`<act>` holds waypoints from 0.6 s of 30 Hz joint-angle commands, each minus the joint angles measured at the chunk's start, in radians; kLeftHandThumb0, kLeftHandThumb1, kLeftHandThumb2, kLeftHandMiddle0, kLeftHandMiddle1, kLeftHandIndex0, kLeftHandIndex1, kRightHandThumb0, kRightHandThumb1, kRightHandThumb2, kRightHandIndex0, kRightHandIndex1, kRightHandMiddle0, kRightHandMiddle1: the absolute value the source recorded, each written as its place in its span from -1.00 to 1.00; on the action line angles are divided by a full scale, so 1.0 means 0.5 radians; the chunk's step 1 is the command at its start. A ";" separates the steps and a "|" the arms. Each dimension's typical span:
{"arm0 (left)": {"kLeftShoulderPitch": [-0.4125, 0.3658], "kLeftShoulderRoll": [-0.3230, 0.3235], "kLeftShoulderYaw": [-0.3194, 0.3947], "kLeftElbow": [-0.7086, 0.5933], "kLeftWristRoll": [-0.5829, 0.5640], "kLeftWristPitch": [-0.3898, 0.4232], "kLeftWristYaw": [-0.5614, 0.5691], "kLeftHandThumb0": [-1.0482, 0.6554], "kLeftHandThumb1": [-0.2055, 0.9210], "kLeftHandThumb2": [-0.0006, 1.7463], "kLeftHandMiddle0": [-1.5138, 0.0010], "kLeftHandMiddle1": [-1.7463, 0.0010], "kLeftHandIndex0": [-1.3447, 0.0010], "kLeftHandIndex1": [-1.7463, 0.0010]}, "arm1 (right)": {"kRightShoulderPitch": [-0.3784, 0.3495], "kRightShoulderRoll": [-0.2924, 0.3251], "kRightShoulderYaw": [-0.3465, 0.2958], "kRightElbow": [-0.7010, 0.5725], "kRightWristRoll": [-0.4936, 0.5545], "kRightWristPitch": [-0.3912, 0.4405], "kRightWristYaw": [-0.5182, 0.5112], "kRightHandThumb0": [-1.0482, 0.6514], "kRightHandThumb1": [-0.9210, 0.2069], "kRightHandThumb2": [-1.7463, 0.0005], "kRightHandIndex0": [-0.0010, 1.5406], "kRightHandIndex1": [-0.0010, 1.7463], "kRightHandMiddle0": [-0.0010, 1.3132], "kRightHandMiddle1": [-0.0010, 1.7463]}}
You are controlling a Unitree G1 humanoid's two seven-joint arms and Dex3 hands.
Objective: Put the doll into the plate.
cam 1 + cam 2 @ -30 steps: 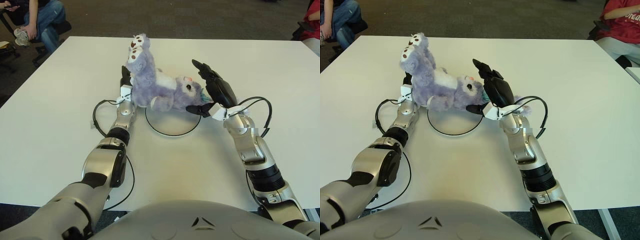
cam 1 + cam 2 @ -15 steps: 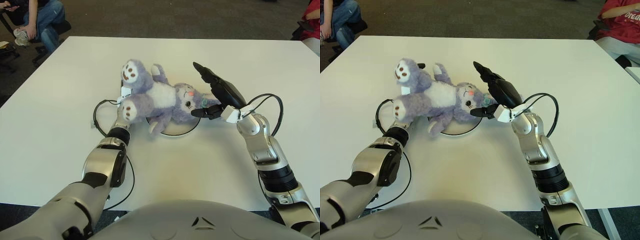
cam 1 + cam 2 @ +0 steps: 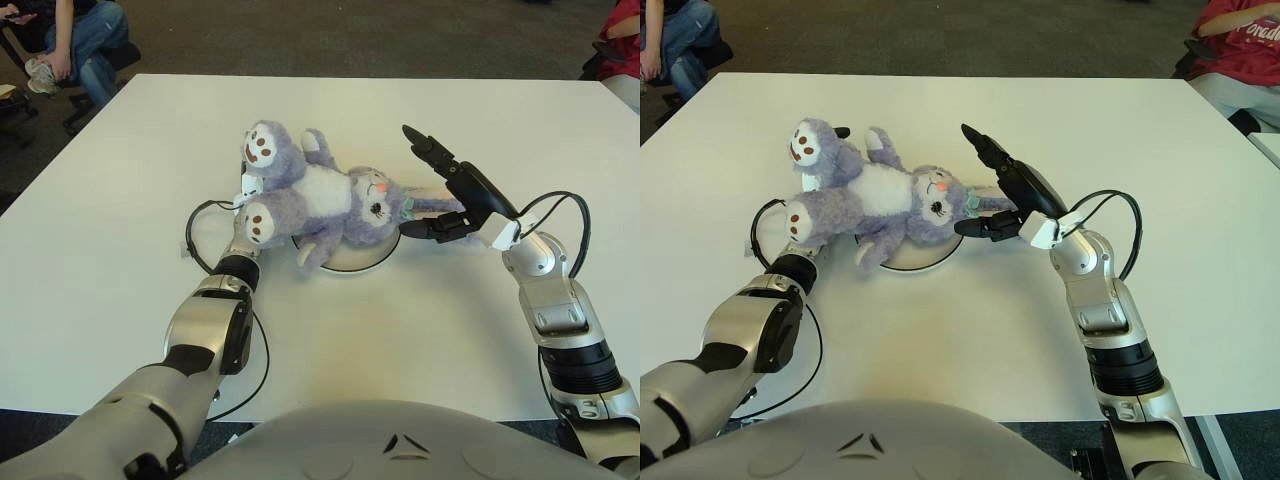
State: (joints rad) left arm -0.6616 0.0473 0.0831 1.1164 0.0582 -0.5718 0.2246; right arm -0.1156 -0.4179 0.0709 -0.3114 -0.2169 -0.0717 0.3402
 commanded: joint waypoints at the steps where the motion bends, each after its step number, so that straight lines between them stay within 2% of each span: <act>1: 0.061 -0.010 -0.003 0.070 0.009 0.042 -0.011 0.69 0.32 0.14 0.39 -0.94 1.00 -0.49 | 0.010 -0.023 -0.076 0.005 0.094 -0.029 0.023 -0.74 -0.54 0.49 -0.73 -0.98 -0.98 -0.99; 6: 0.060 -0.008 -0.002 0.072 0.007 0.040 -0.017 0.69 0.33 0.13 0.39 -0.93 1.00 -0.47 | 0.023 -0.010 -0.151 -0.029 0.057 0.041 -0.050 -0.76 -0.52 0.48 -0.69 -0.99 -0.99 -0.90; 9: 0.060 -0.007 -0.002 0.075 0.008 0.036 -0.015 0.69 0.34 0.12 0.39 -0.93 1.00 -0.47 | 0.038 0.009 -0.188 -0.065 -0.045 0.129 -0.140 -0.77 -0.53 0.48 -0.68 -0.99 -1.00 -0.80; 14: 0.062 -0.008 0.004 0.075 -0.002 0.027 -0.029 0.69 0.35 0.11 0.39 -0.93 1.00 -0.46 | 0.049 0.044 -0.213 -0.085 -0.242 0.191 -0.327 -0.81 -0.63 0.53 -0.60 -0.97 -1.00 -0.58; 18: 0.062 -0.010 0.013 0.074 -0.015 0.032 -0.049 0.69 0.35 0.11 0.38 -0.92 1.00 -0.47 | 0.040 0.101 -0.228 -0.061 -0.273 0.210 -0.438 -0.82 -0.73 0.59 -0.51 -0.94 -1.00 -0.40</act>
State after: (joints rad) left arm -0.6629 0.0483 0.0864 1.1221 0.0547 -0.5781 0.2128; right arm -0.0960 -0.3917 -0.0313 -0.3377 -0.3395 0.0224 0.1579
